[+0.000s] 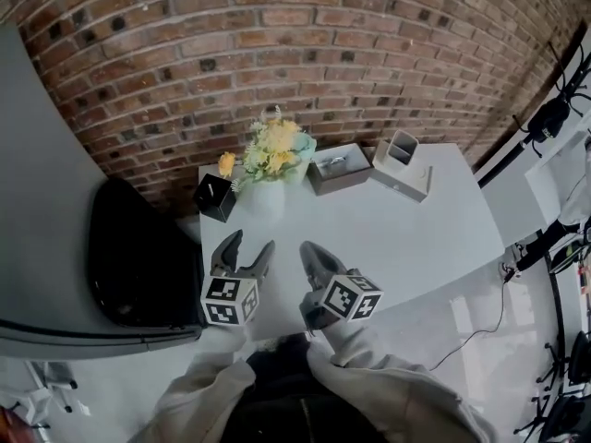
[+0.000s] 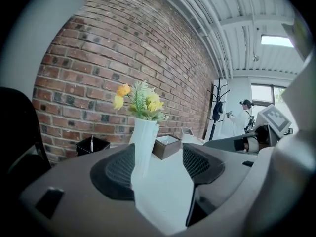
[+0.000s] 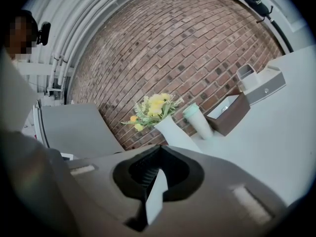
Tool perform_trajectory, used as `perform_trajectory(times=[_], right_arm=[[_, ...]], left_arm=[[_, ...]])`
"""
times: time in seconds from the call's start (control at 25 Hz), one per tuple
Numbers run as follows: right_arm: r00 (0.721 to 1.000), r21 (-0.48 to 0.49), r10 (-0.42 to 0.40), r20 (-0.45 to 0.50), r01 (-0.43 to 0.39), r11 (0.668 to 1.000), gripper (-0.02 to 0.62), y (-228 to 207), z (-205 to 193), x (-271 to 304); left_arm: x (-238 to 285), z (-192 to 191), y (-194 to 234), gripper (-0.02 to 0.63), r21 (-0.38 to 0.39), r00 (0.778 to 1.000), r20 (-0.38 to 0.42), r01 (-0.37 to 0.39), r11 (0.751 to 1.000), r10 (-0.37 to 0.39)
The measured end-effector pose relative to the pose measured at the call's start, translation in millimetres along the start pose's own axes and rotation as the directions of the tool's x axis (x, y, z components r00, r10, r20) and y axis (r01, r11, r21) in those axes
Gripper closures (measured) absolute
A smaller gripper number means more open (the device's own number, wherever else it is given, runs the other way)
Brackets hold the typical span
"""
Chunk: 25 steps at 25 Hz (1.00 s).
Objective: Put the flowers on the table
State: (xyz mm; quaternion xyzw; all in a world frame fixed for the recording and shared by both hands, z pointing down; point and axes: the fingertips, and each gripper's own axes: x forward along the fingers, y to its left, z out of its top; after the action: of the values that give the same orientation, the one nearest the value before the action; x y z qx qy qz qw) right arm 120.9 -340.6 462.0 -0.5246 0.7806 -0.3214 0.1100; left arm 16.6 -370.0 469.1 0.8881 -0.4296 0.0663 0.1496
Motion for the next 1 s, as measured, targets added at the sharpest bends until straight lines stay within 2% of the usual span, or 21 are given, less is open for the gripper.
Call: perform_trajectory(times=[0.08, 0.28, 0.36, 0.48, 0.68, 0.84, 1.0], right_arm=[[1.000, -0.013, 0.014, 0.000, -0.014, 1.000, 0.595, 8.4, -1.5, -5.0], [0.997, -0.064, 0.060, 0.038, -0.057, 0.996, 0.596, 31.3, -6.6, -20.7], [0.993, -0.108, 0.097, 0.070, -0.090, 0.990, 0.596, 43.1, -10.8, -28.1], [0.991, -0.157, 0.113, 0.069, -0.101, 0.983, 0.596, 50.2, -29.1, -36.7], [0.998, -0.175, 0.055, 0.029, -0.049, 0.983, 0.595, 46.1, -59.4, -44.9], [0.999, -0.214, -0.003, 0.034, 0.010, 0.977, 0.597, 45.2, -66.5, -44.8], [1.000, -0.205, -0.018, 0.023, 0.023, 0.979, 0.597, 49.0, -77.5, -41.7]], left_arm=[[-11.5, -0.2, -7.2, 0.349, -0.013, 1.000, 0.010, 0.004, 1.000, -0.004], [-41.3, 3.9, -18.8, 0.554, 0.041, 0.996, 0.082, -0.046, 0.998, 0.043], [-50.6, 0.3, -23.9, 0.594, 0.033, 0.995, 0.090, -0.039, 0.999, 0.036], [-61.3, -13.1, -37.1, 0.603, 0.007, 0.997, 0.079, 0.008, 1.000, -0.008], [-76.9, -53.6, -55.8, 0.603, -0.074, 0.996, 0.015, 0.086, 0.994, -0.085], [-84.3, -62.3, -56.8, 0.603, -0.057, 0.994, -0.004, 0.112, 0.992, -0.113], [-91.6, -65.5, -52.6, 0.603, -0.046, 0.992, -0.010, 0.122, 0.991, -0.123]])
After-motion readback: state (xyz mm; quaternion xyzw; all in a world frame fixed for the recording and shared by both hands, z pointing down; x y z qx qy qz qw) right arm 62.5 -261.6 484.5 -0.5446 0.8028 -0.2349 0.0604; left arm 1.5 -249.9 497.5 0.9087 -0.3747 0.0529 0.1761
